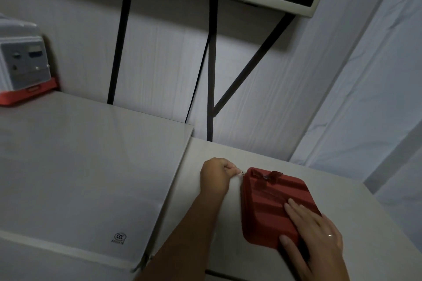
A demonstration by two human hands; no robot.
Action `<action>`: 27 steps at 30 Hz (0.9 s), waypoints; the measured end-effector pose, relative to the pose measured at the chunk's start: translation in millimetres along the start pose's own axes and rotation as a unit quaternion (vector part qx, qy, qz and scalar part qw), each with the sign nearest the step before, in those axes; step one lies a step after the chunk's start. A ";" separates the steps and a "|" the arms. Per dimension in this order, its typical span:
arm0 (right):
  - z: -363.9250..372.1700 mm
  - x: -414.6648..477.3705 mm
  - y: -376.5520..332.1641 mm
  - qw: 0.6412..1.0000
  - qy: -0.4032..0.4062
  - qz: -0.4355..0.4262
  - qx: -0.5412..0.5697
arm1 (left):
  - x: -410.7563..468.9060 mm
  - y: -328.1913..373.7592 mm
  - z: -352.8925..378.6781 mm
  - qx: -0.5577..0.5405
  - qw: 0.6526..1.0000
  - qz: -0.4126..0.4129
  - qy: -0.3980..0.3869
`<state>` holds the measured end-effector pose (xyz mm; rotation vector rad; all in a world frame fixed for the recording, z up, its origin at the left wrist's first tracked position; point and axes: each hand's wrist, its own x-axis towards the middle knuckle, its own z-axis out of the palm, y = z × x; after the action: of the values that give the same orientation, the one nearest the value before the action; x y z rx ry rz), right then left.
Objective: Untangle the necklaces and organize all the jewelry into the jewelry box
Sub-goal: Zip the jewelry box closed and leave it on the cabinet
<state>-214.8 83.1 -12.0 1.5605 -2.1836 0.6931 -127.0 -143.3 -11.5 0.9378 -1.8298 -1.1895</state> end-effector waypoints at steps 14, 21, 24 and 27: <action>-12.2 -1.8 2.0 0.999 -0.048 -0.007 -0.002 | -16.7 1.1 -11.9 0.014 0.999 -0.009 -0.034; -44.8 15.1 -1.6 0.971 -0.232 -0.006 -0.060 | -61.6 9.6 -60.1 0.137 0.973 -0.001 -0.184; -47.4 16.5 -4.7 0.963 -0.256 -0.006 -0.084 | -72.0 18.6 -81.9 0.187 0.956 -0.013 -0.226; -45.4 13.7 -7.3 0.963 -0.254 -0.006 -0.090 | -80.5 30.8 -97.2 0.241 0.936 -0.013 -0.255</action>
<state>-211.7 97.2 33.8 1.7979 -2.4979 0.0793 -11.0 -101.9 29.9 0.9723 -2.6178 -1.0830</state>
